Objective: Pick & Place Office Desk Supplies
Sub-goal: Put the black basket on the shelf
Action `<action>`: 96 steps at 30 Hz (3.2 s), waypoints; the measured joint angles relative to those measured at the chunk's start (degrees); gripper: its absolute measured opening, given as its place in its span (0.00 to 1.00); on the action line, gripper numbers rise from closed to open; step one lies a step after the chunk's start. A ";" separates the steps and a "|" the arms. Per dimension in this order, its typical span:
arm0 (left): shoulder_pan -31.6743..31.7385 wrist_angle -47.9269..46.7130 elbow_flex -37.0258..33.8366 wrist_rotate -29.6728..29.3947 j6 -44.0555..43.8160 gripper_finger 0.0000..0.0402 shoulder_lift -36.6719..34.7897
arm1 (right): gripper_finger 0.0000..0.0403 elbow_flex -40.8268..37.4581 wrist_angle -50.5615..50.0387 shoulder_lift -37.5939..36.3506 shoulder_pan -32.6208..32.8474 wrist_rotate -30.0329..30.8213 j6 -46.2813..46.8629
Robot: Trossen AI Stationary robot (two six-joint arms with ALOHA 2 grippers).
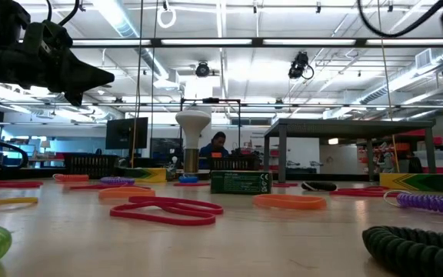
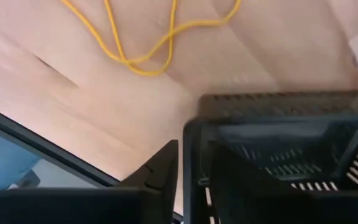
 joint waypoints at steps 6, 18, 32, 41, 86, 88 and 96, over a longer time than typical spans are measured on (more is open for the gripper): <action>0.00 0.01 0.00 0.00 -0.01 0.02 0.01 | 0.06 0.01 -0.03 -0.03 -1.19 0.06 -2.57; 0.00 0.01 0.00 0.00 0.00 0.02 0.01 | 0.02 14.69 -19.68 -0.43 -5.18 -0.27 -12.76; 0.00 0.01 0.00 0.00 -0.01 0.02 0.01 | 0.02 10.32 -23.01 -0.44 -16.62 25.97 -43.45; 0.00 0.01 0.00 0.00 -0.01 0.02 0.01 | 0.06 -0.69 -11.96 -0.40 -19.87 27.81 -52.69; -0.01 0.03 0.00 0.00 0.01 0.02 0.00 | 0.03 -17.36 1.12 -14.48 -19.97 28.23 -50.81; 0.00 0.03 0.00 0.00 -0.01 0.02 -0.01 | 0.04 -13.68 -1.99 -14.50 -19.69 28.83 -53.24; 0.00 0.05 0.00 0.00 -0.01 0.02 0.00 | 0.03 6.69 -18.62 -14.50 -20.42 36.65 -64.51</action>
